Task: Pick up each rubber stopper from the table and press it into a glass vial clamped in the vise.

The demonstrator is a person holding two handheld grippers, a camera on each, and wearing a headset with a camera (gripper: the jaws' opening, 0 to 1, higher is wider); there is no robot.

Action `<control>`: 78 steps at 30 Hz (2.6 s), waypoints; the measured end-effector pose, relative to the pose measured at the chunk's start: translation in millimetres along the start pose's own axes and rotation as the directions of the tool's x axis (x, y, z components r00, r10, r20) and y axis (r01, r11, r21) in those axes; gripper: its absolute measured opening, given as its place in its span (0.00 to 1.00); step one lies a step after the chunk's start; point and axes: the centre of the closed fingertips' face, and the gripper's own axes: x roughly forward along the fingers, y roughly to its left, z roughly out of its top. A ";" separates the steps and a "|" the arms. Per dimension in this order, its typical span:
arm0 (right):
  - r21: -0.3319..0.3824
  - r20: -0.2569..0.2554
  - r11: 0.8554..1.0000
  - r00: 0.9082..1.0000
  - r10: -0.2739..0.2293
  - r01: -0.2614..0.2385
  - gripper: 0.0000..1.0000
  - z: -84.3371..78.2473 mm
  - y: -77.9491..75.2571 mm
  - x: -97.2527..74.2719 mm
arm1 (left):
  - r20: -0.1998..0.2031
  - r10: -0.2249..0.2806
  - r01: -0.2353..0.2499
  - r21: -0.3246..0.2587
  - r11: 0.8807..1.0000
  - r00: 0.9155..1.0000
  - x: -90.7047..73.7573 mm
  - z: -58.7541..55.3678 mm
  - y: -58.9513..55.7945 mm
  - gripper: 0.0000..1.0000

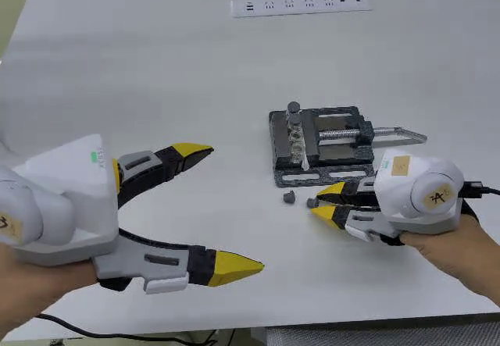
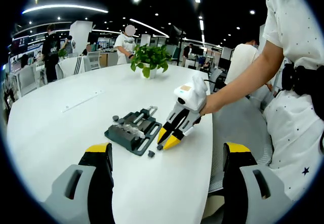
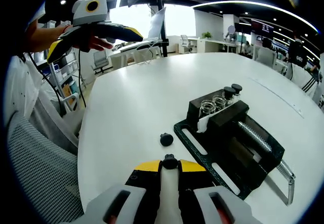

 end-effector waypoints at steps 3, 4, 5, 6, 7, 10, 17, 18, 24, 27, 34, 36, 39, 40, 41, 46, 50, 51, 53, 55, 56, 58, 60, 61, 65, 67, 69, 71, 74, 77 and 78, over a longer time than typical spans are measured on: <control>0.001 0.000 1.000 1.000 0.002 -0.002 0.07 0.7 -0.2 -1.1 | 0.001 -0.001 0.001 0.001 1.000 1.000 0.4 0.2 -0.4 0.90; 0.002 0.001 1.000 1.000 0.004 -0.004 0.07 1.2 0.2 -1.6 | 0.001 -0.001 0.001 0.001 1.000 1.000 0.4 0.3 -0.4 0.90; 0.001 0.001 1.000 1.000 0.004 -0.004 0.07 1.6 0.1 -2.2 | 0.001 -0.001 0.001 0.001 1.000 1.000 0.5 0.4 -0.4 0.90; -0.001 0.001 1.000 1.000 0.006 -0.006 0.07 2.4 -0.5 -3.8 | 0.002 -0.001 0.001 0.003 1.000 1.000 0.6 0.6 -0.4 0.89; 0.003 0.004 1.000 1.000 0.010 -0.010 0.07 3.7 -0.4 -5.4 | 0.003 -0.002 0.002 0.004 1.000 1.000 0.7 0.8 -0.5 0.89; 0.000 0.013 1.000 1.000 0.023 -0.023 0.06 10.0 2.5 -12.9 | 0.006 -0.004 0.004 0.006 1.000 1.000 1.4 2.7 -0.9 0.89; -0.023 0.065 0.997 0.995 0.078 -0.077 0.06 45.1 15.2 -51.1 | 0.026 -0.018 0.017 0.030 0.999 0.999 8.6 13.2 -4.5 0.84; -0.028 0.068 0.996 0.994 0.084 -0.083 0.06 48.5 15.8 -56.4 | 0.028 -0.021 0.020 0.033 0.999 0.999 9.9 14.4 -5.0 0.84; -0.060 0.110 0.989 0.984 0.142 -0.136 0.06 81.5 28.3 -94.7 | 0.070 -0.037 0.032 0.059 0.998 0.997 19.2 32.0 -8.9 0.68; -0.078 0.130 0.984 0.977 0.172 -0.163 0.06 100.2 38.5 -107.8 | 0.085 -0.064 0.058 0.075 0.996 0.994 24.6 40.6 -15.2 0.58; -0.136 0.148 0.972 0.966 0.212 -0.193 0.06 125.9 51.9 -127.7 | 0.125 -0.111 0.099 0.096 0.990 0.986 33.5 58.2 -26.6 0.46; -0.140 0.162 0.970 0.961 0.223 -0.201 0.06 134.2 56.8 -132.5 | 0.137 -0.129 0.116 0.100 0.988 0.982 34.3 62.7 -30.9 0.42; -0.144 0.170 0.967 0.958 0.232 -0.209 0.06 140.9 61.3 -136.2 | 0.164 -0.149 0.134 0.097 0.986 0.975 34.4 70.3 -35.8 0.35; -0.145 0.170 0.967 0.957 0.234 -0.211 0.06 142.0 62.5 -136.7 | 0.170 -0.152 0.137 0.094 0.986 0.974 34.3 72.4 -36.7 0.34; -0.149 0.169 0.966 0.957 0.237 -0.213 0.06 142.3 63.4 -137.0 | 0.181 -0.158 0.143 0.096 0.985 0.971 34.1 75.7 -38.4 0.32; -0.153 0.181 0.961 0.950 0.255 -0.229 0.06 147.7 66.7 -140.6 | 0.206 -0.185 0.168 0.100 0.981 0.961 32.7 84.3 -44.0 0.20; -0.154 0.191 0.960 0.946 0.260 -0.233 0.06 153.6 68.5 -144.2 | 0.219 -0.198 0.180 0.100 0.979 0.955 31.9 88.1 -45.8 0.18; -0.148 0.201 0.960 0.943 0.265 -0.238 0.06 156.4 69.3 -145.5 | 0.220 -0.200 0.181 0.103 0.978 0.955 31.6 88.5 -46.0 0.17; -0.146 0.212 0.959 0.939 0.270 -0.243 0.06 160.2 71.0 -147.0 | 0.223 -0.209 0.190 0.104 0.976 0.952 31.1 90.5 -47.5 0.14; -0.145 0.218 0.958 0.937 0.274 -0.247 0.06 162.1 71.8 -147.5 | 0.230 -0.216 0.197 0.103 0.975 0.949 30.8 92.6 -48.6 0.14; -0.143 0.224 0.957 0.934 0.278 -0.250 0.06 162.7 72.1 -147.4 | 0.234 -0.222 0.203 0.105 0.974 0.947 30.6 93.9 -49.7 0.14; -0.143 0.222 0.957 0.934 0.279 -0.252 0.06 163.4 72.6 -147.2 | 0.234 -0.226 0.206 0.110 0.972 0.946 30.5 95.1 -50.4 0.12; -0.146 0.220 0.957 0.935 0.280 -0.252 0.06 163.5 73.0 -147.1 | 0.238 -0.230 0.209 0.110 0.972 0.944 30.2 96.4 -50.7 0.11; -0.145 0.222 0.956 0.933 0.282 -0.255 0.06 164.1 73.6 -147.3 | 0.239 -0.231 0.210 0.110 0.972 0.943 30.0 96.8 -50.7 0.10; -0.144 0.226 0.956 0.932 0.282 -0.255 0.06 166.2 75.1 -147.2 | 0.235 -0.235 0.214 0.112 0.970 0.943 29.8 96.9 -51.5 0.09; -0.142 0.228 0.956 0.932 0.283 -0.256 0.06 167.2 76.3 -146.7 | 0.237 -0.236 0.213 0.118 0.970 0.943 29.6 97.5 -51.6 0.08; -0.145 0.225 0.955 0.932 0.285 -0.257 0.06 167.0 77.3 -146.3 | 0.237 -0.241 0.218 0.119 0.969 0.941 29.3 98.1 -52.8 0.05; -0.147 0.227 0.955 0.930 0.287 -0.259 0.06 167.1 77.1 -147.1 | 0.228 -0.243 0.220 0.120 0.968 0.943 30.0 96.8 -53.5 0.05; -0.148 0.229 0.955 0.930 0.287 -0.258 0.06 168.6 77.9 -147.0 | 0.230 -0.242 0.220 0.119 0.968 0.943 30.0 97.2 -53.4 0.05; -0.149 0.228 0.954 0.930 0.288 -0.259 0.06 168.4 77.0 -147.3 | 0.231 -0.242 0.221 0.116 0.968 0.942 29.8 97.5 -53.4 0.05; -0.151 0.227 0.954 0.930 0.289 -0.260 0.06 167.8 76.1 -147.3 | 0.230 -0.244 0.223 0.113 0.968 0.942 29.7 97.2 -53.7 0.05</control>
